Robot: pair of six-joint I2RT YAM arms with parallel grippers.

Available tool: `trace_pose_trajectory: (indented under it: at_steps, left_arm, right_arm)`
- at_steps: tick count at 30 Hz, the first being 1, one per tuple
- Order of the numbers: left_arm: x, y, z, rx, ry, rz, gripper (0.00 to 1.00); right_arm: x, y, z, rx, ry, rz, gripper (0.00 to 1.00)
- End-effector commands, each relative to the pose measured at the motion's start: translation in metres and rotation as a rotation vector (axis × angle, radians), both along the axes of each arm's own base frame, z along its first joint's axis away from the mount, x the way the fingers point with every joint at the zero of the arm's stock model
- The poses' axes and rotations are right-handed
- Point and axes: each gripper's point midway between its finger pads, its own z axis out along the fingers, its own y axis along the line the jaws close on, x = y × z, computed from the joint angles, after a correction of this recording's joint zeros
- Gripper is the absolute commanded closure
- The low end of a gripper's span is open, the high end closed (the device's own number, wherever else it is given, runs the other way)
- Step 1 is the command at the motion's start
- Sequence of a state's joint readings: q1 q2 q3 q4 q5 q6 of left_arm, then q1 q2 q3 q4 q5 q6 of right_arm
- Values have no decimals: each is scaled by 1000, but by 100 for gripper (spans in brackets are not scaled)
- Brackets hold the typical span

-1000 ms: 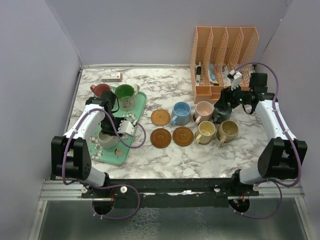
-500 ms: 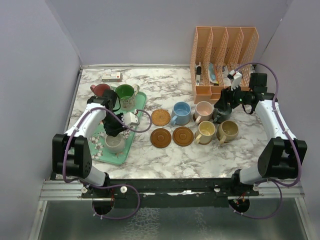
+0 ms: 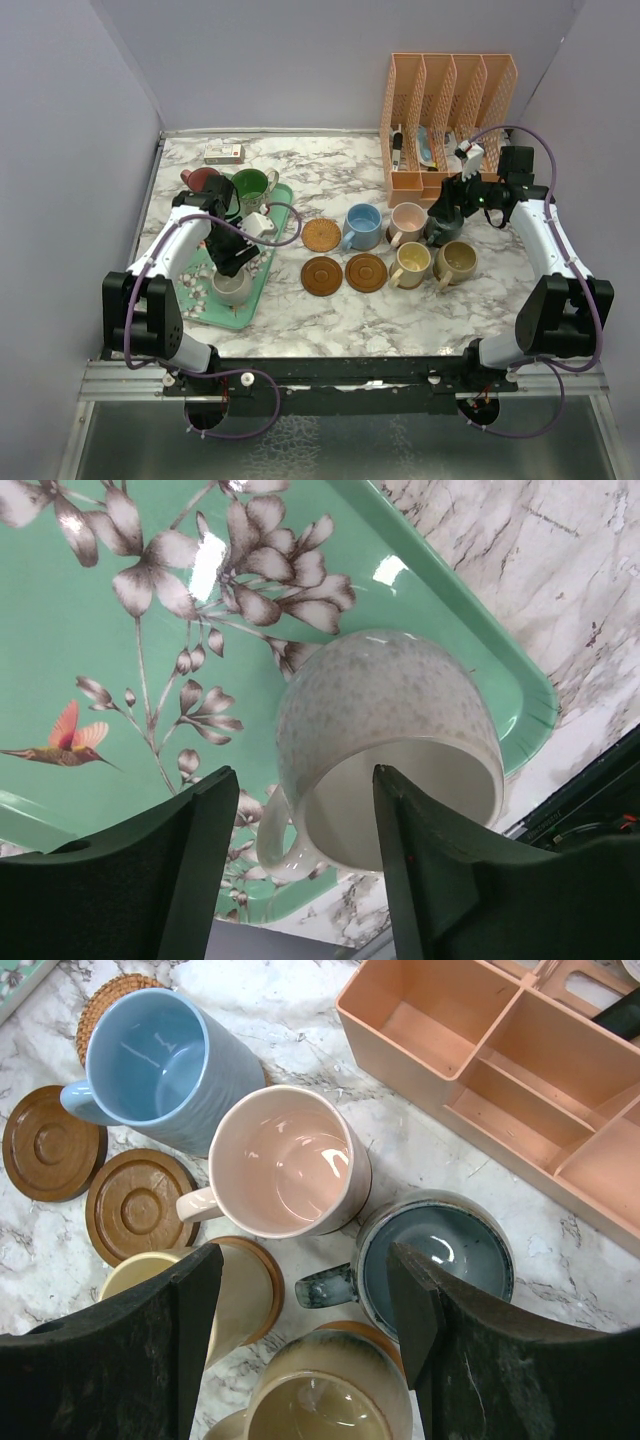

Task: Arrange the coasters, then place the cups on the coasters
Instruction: Pick up the cup from the tray, then place the cup on the coaster.

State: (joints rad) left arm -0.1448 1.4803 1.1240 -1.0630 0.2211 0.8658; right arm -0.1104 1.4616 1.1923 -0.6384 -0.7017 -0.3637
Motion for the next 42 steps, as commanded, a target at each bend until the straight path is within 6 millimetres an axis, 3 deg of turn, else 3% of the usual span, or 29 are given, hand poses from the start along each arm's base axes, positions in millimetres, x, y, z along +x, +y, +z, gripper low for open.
trace_pose_trajectory:
  at_steps: [1, 11, 27, 36, 38, 42]
  left_arm:
    - [13, -14, 19, -61, -85, -62, 39]
    - [9, -25, 11, -52, -143, -405, 44]
    - [-1, -24, -6, -29, -86, -436, 63]
    - [3, -22, 15, 12, -122, -351, 81]
    - [-1, -25, 22, 3, -120, -340, 89]
    - [-5, -38, 40, -43, -139, -294, 94]
  right_arm:
    - [-4, 3, -6, 6, 25, 13, 33]
    - [-3, 2, -10, 3, 36, 11, 33]
    - [-3, 2, -12, 4, 44, 11, 33]
    - [-3, 2, -13, 3, 45, 12, 33]
    - [-3, 1, -13, 2, 46, 10, 33]
    - [-3, 1, -12, 1, 43, 10, 33]
